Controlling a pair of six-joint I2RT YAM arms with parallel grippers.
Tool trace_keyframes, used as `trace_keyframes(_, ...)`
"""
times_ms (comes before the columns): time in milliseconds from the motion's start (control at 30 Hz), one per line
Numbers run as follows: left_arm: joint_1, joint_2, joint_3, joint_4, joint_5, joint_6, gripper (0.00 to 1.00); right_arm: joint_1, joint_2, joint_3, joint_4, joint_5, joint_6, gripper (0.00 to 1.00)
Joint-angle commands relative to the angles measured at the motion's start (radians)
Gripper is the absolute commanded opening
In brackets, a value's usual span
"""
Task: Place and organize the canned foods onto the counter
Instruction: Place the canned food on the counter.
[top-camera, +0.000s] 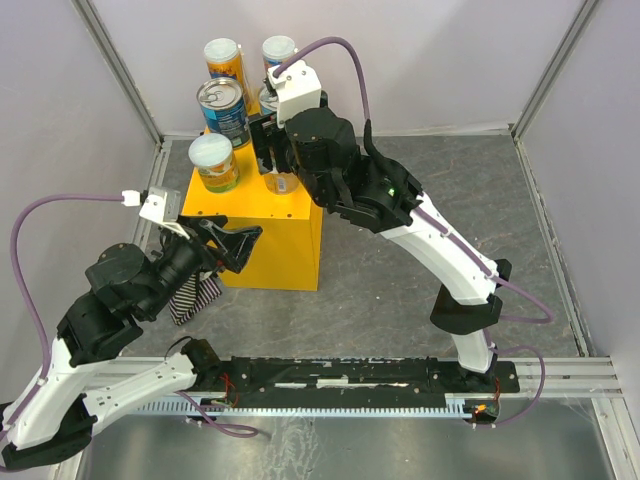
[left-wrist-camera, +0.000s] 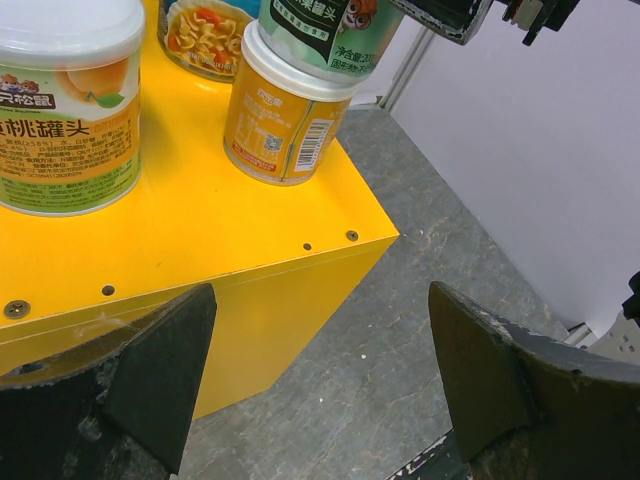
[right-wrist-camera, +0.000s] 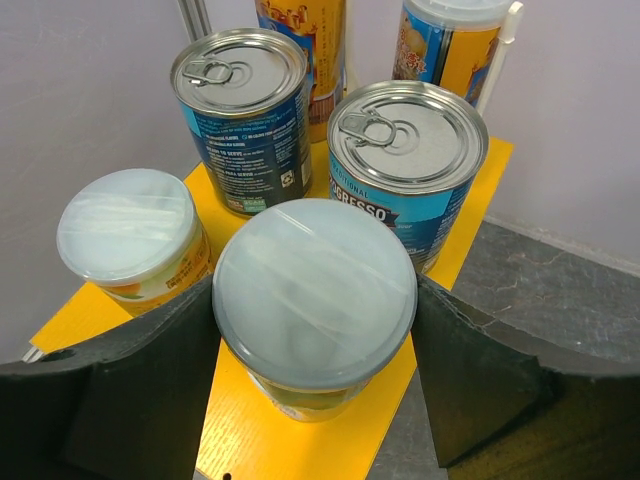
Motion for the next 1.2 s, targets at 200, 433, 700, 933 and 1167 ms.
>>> trace_keyframes(200,0.001,0.007,0.001,0.052,-0.001,0.054,0.93,-0.005,0.001,0.037,0.03,-0.008,0.013,0.8)
trace_keyframes(433,0.001,0.004,-0.002,0.051,-0.003,0.059,0.93,-0.006,0.01,0.037,0.041,-0.037,0.013,0.82)
trace_keyframes(700,0.001,-0.005,-0.005,0.046,-0.015,0.066,0.93,-0.007,0.026,0.02,0.074,-0.059,-0.003,0.85)
trace_keyframes(933,0.001,-0.006,-0.005,0.041,-0.022,0.079,0.94,-0.014,0.035,0.007,0.095,-0.051,-0.014,0.85)
trace_keyframes(1167,0.001,0.001,-0.002,0.042,-0.022,0.098,0.95,-0.022,0.039,0.001,0.11,-0.05,-0.016,0.85)
